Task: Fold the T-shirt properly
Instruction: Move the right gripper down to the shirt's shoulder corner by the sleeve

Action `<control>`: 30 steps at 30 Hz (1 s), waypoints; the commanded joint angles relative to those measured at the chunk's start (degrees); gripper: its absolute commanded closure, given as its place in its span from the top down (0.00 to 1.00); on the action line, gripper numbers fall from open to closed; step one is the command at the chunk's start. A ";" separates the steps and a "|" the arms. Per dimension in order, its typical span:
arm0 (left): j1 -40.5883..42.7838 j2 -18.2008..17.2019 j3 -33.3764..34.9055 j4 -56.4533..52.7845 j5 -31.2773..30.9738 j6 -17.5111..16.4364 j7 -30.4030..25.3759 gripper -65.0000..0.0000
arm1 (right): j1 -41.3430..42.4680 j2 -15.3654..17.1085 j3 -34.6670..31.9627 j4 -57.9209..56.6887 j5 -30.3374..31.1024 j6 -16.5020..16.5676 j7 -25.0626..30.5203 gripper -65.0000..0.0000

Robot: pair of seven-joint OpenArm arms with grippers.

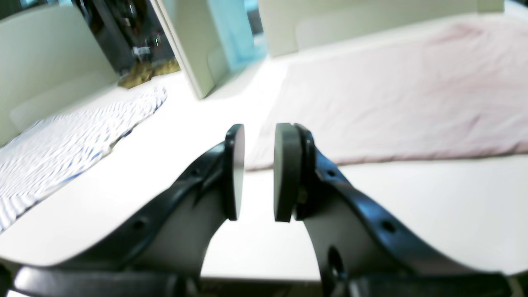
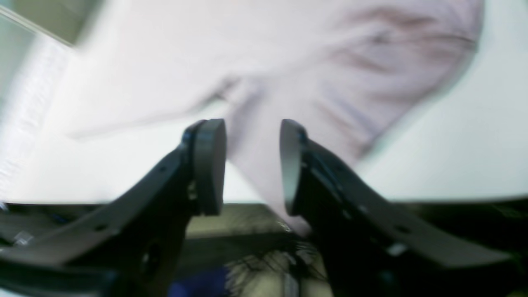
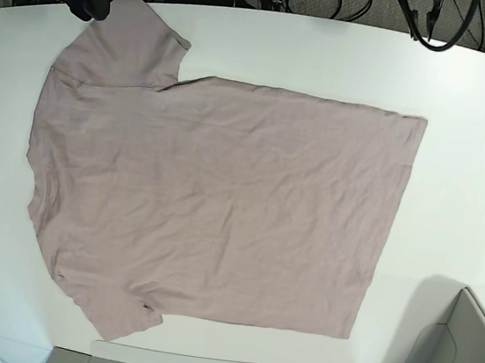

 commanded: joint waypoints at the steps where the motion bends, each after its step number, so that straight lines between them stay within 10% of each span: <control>1: 1.13 -0.06 -0.19 0.53 -0.16 0.12 -1.52 0.21 | 1.27 0.41 2.77 -0.60 0.99 0.86 -1.93 0.37; 10: -0.46 -0.06 -0.11 0.27 -0.16 0.12 -0.29 0.21 | 14.89 -1.44 13.93 -5.34 -9.03 1.17 -15.99 0.37; 22: -0.46 -0.06 -0.19 0.27 -0.16 0.30 -0.29 0.21 | 28.26 -8.38 15.78 -5.43 -33.47 1.17 -19.95 0.37; 30: -0.46 -0.06 -0.19 0.27 -0.25 0.30 -0.29 0.21 | 28.61 -11.99 16.04 -4.99 -36.55 1.17 -19.95 0.37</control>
